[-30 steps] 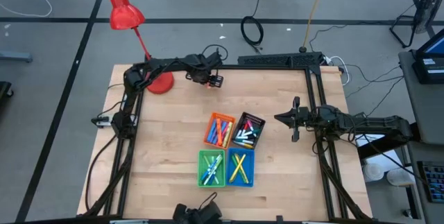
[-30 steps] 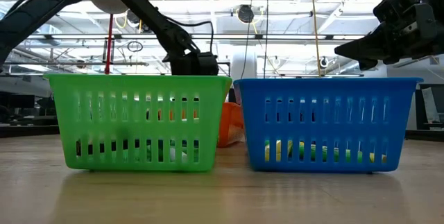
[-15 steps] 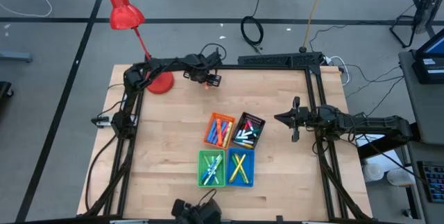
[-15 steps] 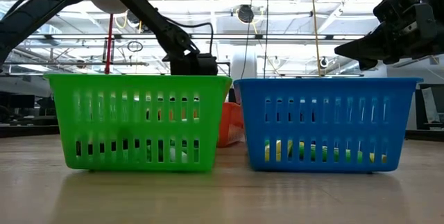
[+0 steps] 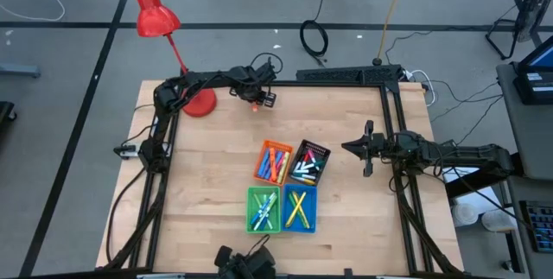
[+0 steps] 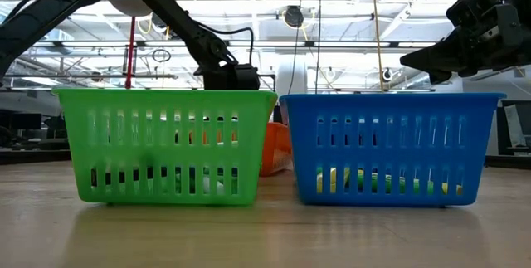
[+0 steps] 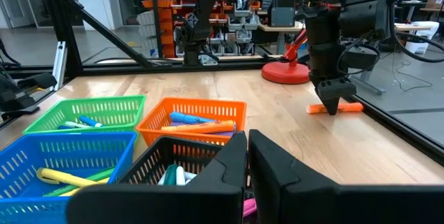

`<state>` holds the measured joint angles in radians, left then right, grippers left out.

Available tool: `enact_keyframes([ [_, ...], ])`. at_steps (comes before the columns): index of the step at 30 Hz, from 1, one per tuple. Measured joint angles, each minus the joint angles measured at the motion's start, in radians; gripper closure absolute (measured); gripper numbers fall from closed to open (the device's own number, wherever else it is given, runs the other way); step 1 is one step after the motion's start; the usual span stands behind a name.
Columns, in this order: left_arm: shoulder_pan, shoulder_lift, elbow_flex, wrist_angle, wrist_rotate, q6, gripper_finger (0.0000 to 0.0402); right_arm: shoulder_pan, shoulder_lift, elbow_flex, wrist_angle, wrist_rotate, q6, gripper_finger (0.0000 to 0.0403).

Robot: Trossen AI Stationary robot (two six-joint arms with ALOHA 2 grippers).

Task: Pick & Place Markers
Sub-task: Put the orange highlighter pen into the orange basket

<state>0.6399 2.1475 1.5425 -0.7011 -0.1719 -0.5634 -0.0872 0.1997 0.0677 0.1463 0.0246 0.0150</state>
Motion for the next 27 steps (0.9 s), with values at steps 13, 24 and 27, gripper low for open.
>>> enact_keyframes([
  [13, -0.033, -0.024, -0.003, -0.016, -0.084, 0.158, 0.0344, 0.0, 0.0, 0.0, 0.0, 0.0, 0.0, 0.0394],
  [24, -0.314, -0.206, -0.001, -0.137, -0.194, 0.13, 0.0344, 0.0, 0.0, 0.0, 0.0, 0.0, 0.0, 0.0394],
  [27, -0.45, -0.236, -0.001, -0.16, -0.238, 0.091, 0.0344, 0.0, 0.0, 0.0, 0.0, 0.0, 0.0, 0.0394],
])
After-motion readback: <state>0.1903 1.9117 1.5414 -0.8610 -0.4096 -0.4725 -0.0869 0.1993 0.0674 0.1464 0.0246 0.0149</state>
